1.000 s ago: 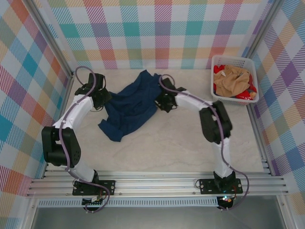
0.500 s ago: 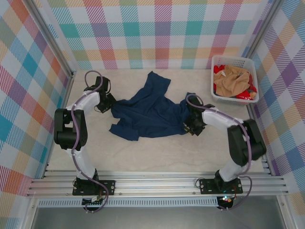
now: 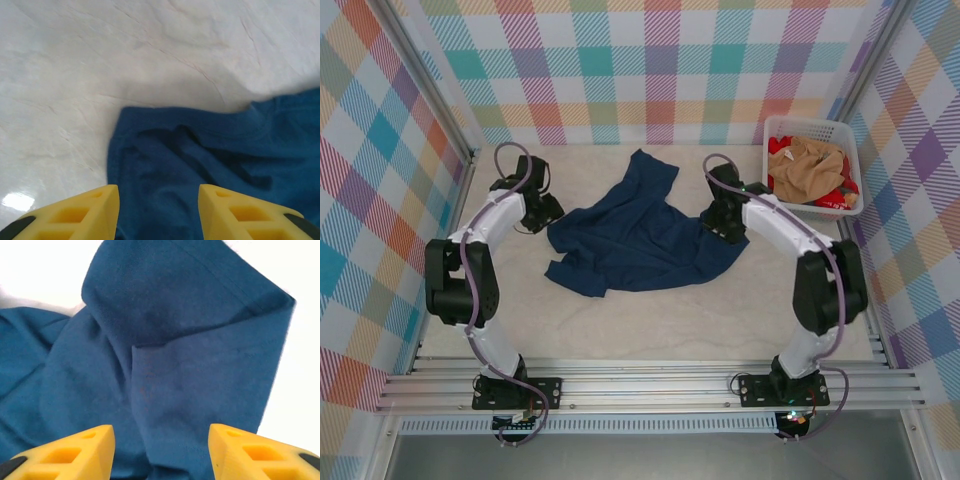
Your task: Fold and stack the t-shirts
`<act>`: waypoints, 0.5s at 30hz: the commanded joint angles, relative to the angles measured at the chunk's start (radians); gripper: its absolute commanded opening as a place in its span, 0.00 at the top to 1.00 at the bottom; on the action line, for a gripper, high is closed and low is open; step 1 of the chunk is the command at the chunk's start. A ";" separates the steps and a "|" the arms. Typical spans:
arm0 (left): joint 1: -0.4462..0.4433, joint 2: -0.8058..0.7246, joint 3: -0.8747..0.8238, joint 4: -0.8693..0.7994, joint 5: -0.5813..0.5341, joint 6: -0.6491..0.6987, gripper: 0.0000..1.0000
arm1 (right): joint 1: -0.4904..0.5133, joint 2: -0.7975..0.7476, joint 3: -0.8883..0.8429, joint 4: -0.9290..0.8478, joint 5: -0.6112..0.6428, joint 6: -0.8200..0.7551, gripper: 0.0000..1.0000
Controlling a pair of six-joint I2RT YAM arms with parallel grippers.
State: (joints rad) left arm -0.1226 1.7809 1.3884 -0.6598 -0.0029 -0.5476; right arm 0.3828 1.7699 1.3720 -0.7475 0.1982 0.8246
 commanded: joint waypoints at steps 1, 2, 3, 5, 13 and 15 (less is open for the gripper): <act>-0.060 0.007 0.010 -0.024 0.061 0.043 0.54 | -0.020 0.081 0.055 0.022 -0.017 -0.096 0.45; -0.072 0.025 0.018 -0.027 0.061 0.044 0.54 | -0.028 0.111 0.076 0.026 -0.042 -0.099 0.45; -0.081 0.042 0.028 -0.029 0.062 0.042 0.54 | -0.032 0.144 0.100 0.020 -0.058 -0.099 0.46; -0.094 0.080 0.050 -0.033 0.060 0.038 0.54 | -0.034 0.193 0.136 0.009 -0.077 -0.107 0.48; -0.139 0.248 0.193 -0.061 0.044 0.043 0.57 | -0.050 0.217 0.150 -0.052 -0.010 -0.065 0.82; -0.148 0.293 0.228 -0.073 0.020 0.037 0.58 | -0.051 0.175 0.134 -0.076 0.020 -0.062 0.89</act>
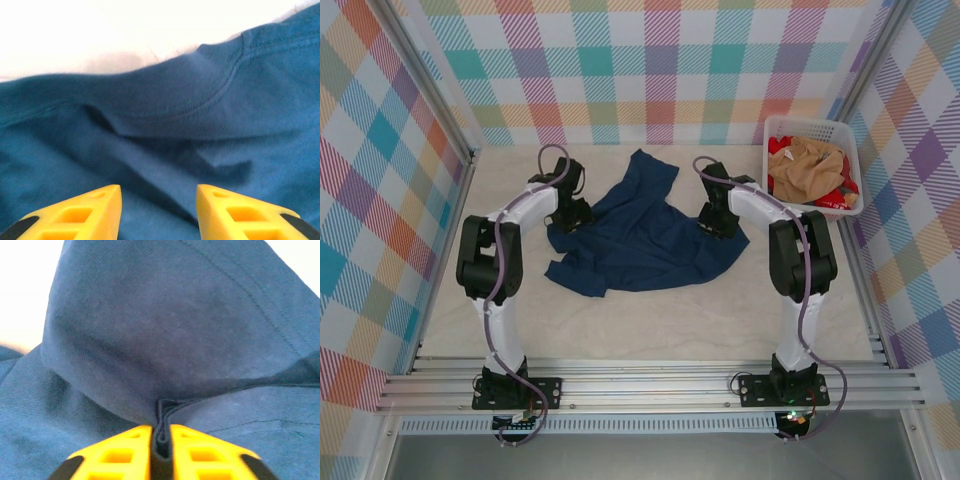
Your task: Fold and stack the t-shirts
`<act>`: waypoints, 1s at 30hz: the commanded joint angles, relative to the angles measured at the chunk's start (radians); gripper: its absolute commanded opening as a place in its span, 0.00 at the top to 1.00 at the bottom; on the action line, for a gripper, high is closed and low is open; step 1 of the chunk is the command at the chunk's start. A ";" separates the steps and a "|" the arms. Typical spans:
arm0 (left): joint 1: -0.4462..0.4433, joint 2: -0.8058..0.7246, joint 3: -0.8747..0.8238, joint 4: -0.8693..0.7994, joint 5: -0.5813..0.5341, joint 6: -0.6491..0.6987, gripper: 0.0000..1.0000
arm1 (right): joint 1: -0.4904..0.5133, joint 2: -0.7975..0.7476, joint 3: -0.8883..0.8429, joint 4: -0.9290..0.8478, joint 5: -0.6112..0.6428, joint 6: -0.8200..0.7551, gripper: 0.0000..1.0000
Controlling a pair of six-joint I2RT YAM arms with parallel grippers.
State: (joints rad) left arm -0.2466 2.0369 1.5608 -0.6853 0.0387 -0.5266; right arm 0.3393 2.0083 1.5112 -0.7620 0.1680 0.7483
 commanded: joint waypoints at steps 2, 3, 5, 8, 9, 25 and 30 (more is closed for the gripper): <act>-0.026 0.080 0.080 -0.061 -0.047 0.001 0.61 | -0.007 -0.114 -0.032 -0.076 0.073 0.015 0.93; -0.027 0.100 0.092 -0.074 -0.070 -0.011 0.63 | -0.007 -0.145 -0.053 -0.082 0.087 0.016 0.94; -0.026 0.129 0.104 -0.089 -0.122 -0.028 0.68 | -0.006 -0.203 -0.093 -0.099 0.107 0.018 0.97; -0.023 0.158 0.108 -0.089 -0.154 -0.043 0.75 | -0.014 -0.278 -0.149 -0.149 0.124 0.022 0.97; -0.023 0.167 0.112 -0.092 -0.154 -0.044 0.76 | -0.017 -0.301 -0.174 -0.160 0.125 0.024 0.96; -0.023 0.175 0.079 -0.088 -0.160 -0.050 0.81 | -0.088 -0.452 -0.442 -0.118 -0.002 0.124 0.67; -0.023 0.155 0.067 -0.085 -0.147 -0.046 0.81 | -0.110 -0.483 -0.474 -0.065 -0.020 0.158 0.65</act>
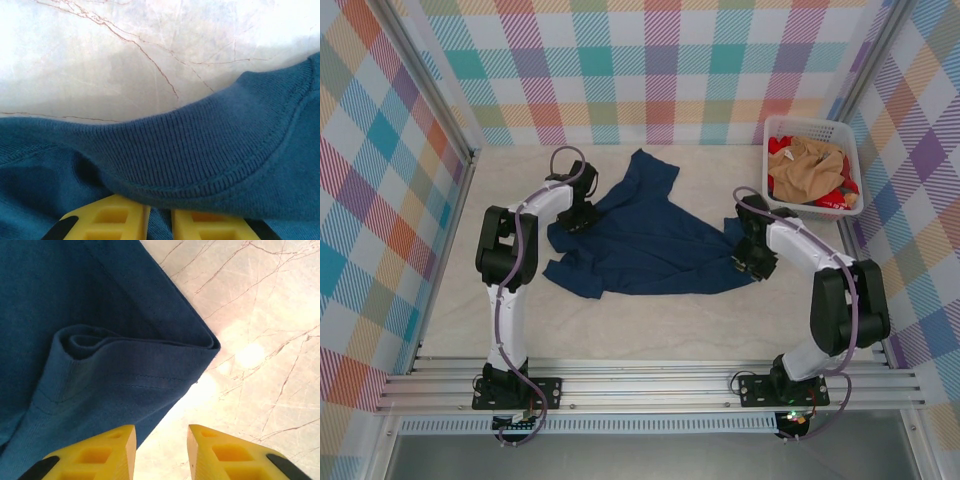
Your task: Fold and stack the t-shirts
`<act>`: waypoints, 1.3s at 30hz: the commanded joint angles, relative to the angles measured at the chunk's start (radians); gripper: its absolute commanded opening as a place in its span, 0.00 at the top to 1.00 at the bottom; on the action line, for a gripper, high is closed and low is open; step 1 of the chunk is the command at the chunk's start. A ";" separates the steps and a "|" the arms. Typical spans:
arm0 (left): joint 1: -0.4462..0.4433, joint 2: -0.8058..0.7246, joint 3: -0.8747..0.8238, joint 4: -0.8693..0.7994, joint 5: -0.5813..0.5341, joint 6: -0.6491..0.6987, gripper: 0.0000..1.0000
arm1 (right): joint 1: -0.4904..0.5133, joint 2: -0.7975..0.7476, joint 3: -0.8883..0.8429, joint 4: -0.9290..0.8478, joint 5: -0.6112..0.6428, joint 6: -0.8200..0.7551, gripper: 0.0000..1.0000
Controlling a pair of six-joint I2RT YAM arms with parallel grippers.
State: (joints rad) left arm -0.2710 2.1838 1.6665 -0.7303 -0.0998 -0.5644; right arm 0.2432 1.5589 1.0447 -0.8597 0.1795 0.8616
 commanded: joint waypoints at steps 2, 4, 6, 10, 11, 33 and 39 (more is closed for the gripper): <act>-0.001 -0.009 -0.037 -0.038 0.003 -0.009 0.81 | -0.019 -0.048 0.006 0.059 -0.044 0.045 0.62; -0.006 -0.032 -0.033 -0.033 0.017 -0.009 0.81 | -0.019 -0.063 0.029 0.067 -0.062 0.050 0.60; -0.015 -0.063 -0.030 -0.020 0.036 -0.008 0.80 | -0.019 -0.069 0.042 0.072 -0.088 0.072 0.56; -0.056 -0.116 -0.018 0.000 0.081 -0.006 0.78 | -0.019 -0.044 0.039 0.104 -0.142 0.124 0.55; -0.074 -0.128 -0.014 0.008 0.093 -0.006 0.78 | -0.019 -0.033 0.038 0.118 -0.149 0.129 0.55; -0.319 0.042 0.184 0.034 0.283 -0.050 0.78 | -0.060 0.041 0.053 0.122 -0.147 0.154 0.64; -0.351 0.128 0.272 0.003 0.294 -0.031 0.78 | -0.058 -0.048 0.030 0.126 -0.165 0.155 0.57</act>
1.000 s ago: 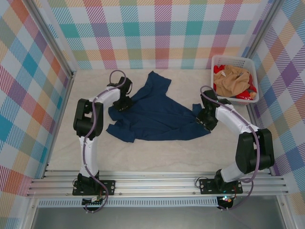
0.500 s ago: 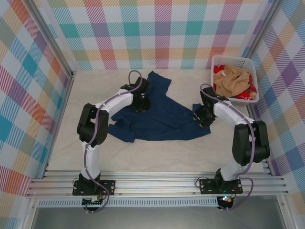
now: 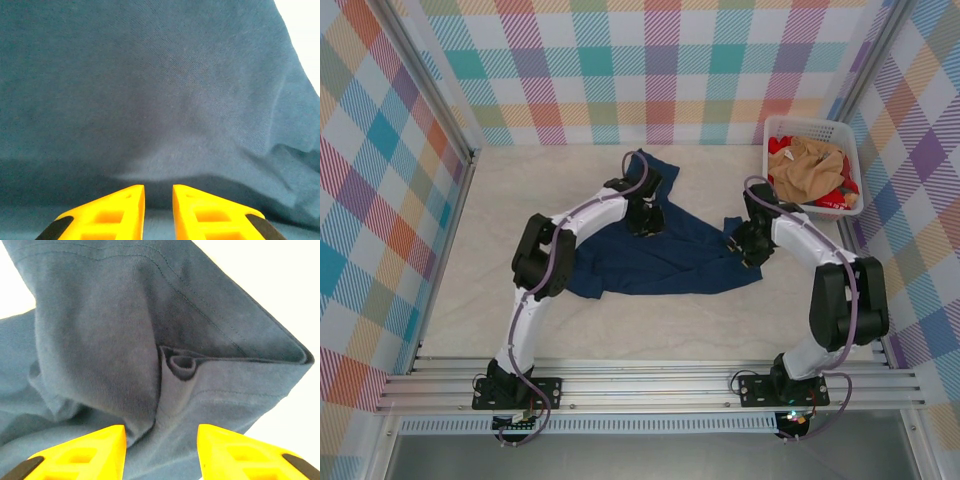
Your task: Fold and stack the t-shirts
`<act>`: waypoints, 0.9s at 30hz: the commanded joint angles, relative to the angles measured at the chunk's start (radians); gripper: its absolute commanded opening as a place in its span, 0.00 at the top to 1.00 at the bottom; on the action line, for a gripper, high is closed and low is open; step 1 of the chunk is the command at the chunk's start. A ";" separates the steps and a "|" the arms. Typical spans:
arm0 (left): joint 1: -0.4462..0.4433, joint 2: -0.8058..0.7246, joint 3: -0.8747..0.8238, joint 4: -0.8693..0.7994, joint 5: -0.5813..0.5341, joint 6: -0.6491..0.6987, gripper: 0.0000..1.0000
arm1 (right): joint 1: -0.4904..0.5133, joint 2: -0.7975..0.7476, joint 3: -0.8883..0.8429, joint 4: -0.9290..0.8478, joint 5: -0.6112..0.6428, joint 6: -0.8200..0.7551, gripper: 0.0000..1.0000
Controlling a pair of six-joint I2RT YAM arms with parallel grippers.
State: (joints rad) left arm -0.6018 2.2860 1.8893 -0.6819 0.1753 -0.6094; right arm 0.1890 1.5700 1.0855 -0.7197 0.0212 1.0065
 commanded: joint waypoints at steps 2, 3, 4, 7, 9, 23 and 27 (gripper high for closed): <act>-0.024 0.049 0.063 -0.057 0.008 0.014 0.78 | 0.006 -0.065 -0.020 -0.007 -0.044 0.013 0.57; -0.024 0.055 0.061 -0.059 0.004 0.013 0.78 | 0.014 -0.063 -0.026 -0.003 -0.055 0.019 0.57; -0.024 0.060 0.060 -0.058 -0.001 0.013 0.78 | 0.021 -0.058 -0.036 0.006 -0.066 0.024 0.57; -0.024 0.071 0.058 -0.064 -0.009 0.019 0.78 | 0.028 -0.034 -0.068 0.044 -0.086 0.047 0.57; -0.024 0.074 0.058 -0.068 -0.013 0.025 0.78 | 0.030 -0.003 -0.069 0.067 -0.098 0.055 0.58; -0.023 0.104 0.063 -0.088 -0.044 0.045 0.79 | 0.019 0.082 0.005 0.047 -0.047 0.021 0.59; -0.024 0.112 0.072 -0.092 -0.048 0.046 0.79 | 0.009 0.082 -0.005 0.031 -0.040 0.005 0.70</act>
State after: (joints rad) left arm -0.6193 2.3596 1.9480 -0.7292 0.1558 -0.5823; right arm 0.2066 1.6444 1.0801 -0.6632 -0.0349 1.0286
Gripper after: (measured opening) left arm 0.209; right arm 0.318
